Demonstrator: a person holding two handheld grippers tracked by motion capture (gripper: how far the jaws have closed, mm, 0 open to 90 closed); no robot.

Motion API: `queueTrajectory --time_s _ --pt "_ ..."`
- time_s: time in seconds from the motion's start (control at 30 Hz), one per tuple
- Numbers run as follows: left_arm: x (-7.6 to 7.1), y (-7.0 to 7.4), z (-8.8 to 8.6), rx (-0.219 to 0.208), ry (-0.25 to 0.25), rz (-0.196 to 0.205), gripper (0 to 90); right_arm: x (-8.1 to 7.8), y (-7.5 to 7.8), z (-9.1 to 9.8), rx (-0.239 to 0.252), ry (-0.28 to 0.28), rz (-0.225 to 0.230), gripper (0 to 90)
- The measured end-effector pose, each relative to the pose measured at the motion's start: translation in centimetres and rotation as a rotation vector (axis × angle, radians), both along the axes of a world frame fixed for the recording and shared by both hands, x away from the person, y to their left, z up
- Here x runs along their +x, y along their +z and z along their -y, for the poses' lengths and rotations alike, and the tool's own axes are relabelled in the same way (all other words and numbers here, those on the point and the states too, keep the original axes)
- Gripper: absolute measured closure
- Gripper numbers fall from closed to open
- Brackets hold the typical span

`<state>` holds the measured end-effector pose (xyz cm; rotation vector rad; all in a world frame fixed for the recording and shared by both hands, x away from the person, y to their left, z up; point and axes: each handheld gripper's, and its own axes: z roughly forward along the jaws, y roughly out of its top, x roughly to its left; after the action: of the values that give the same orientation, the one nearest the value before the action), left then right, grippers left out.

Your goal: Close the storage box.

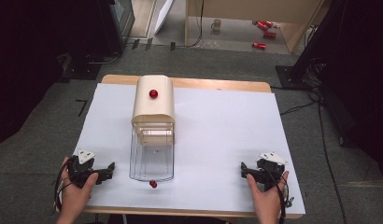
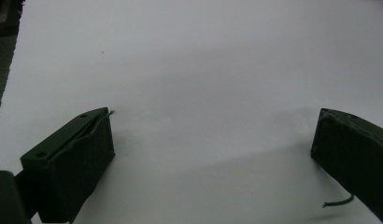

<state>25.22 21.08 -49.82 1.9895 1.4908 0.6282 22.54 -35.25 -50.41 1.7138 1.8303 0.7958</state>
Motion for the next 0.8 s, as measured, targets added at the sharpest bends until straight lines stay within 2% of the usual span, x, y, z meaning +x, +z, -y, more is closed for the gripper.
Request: queueTrajectory --time_s 0.23,0.27,0.33,0.5,0.57,0.6,0.63,0.67,0.73,0.8 --pt "0.0 0.0 0.0 0.000 0.000 0.001 0.0 -0.1 0.1 -0.2 -0.004 -0.019 0.007 1.9" --pt "0.0 0.0 0.0 0.000 0.000 0.000 0.0 -0.2 0.3 -0.4 0.024 -0.042 0.003 1.9" --pt "0.0 0.0 0.0 0.000 0.000 0.000 0.0 -0.4 0.6 -0.9 0.037 -0.036 -0.001 1.9" --pt "0.0 0.0 0.0 0.000 0.000 0.000 0.0 -0.9 1.5 -3.1 0.030 0.007 0.035 2.2" --pt "0.0 0.0 0.0 0.000 0.000 0.000 0.0 -1.0 1.9 -3.8 0.025 0.016 0.052 4.7" --pt "0.0 0.0 0.0 0.000 0.000 0.000 0.0 -1.4 2.5 -5.0 0.017 0.030 0.083 10.0" --pt "0.0 0.0 0.0 0.000 0.000 0.000 0.0 -1.4 2.5 -5.0 0.017 0.030 0.083 10.0" --pt "0.0 0.0 0.0 0.000 0.000 0.000 0.0 -1.7 2.9 -6.2 0.021 0.057 0.095 13.5" --pt "0.0 0.0 0.0 0.000 0.000 0.000 0.0 -1.8 3.0 -6.6 0.022 0.073 0.097 13.7" --pt "0.0 0.0 0.0 0.000 0.000 0.000 0.0 -2.2 3.5 -8.4 0.036 0.128 0.100 17.0"
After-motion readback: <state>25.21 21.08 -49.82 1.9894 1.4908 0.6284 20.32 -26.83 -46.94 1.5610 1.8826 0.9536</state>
